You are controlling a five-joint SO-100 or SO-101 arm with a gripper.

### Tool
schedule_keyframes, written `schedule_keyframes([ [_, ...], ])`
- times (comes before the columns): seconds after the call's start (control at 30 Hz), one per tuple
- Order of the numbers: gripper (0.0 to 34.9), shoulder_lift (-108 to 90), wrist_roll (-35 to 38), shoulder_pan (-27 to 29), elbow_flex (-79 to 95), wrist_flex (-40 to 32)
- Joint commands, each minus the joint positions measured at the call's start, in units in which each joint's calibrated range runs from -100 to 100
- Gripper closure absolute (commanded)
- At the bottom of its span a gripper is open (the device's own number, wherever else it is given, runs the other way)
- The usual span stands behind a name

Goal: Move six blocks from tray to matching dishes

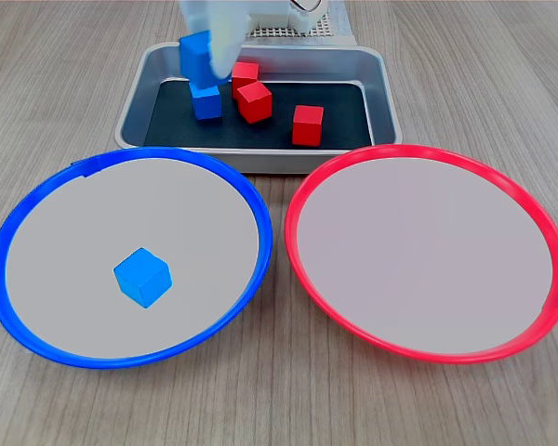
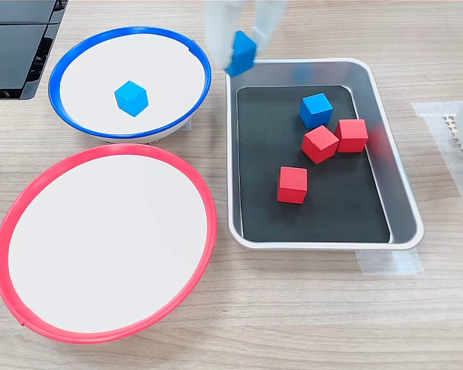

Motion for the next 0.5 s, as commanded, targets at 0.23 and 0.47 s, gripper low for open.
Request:
schedule_keyframes([
  [0.23, 19.5, 8.83, -6.15, 2.36, 1.64, -27.01],
  [0.47, 25.3, 3.80, -5.03, 1.70, 7.46, -30.06],
])
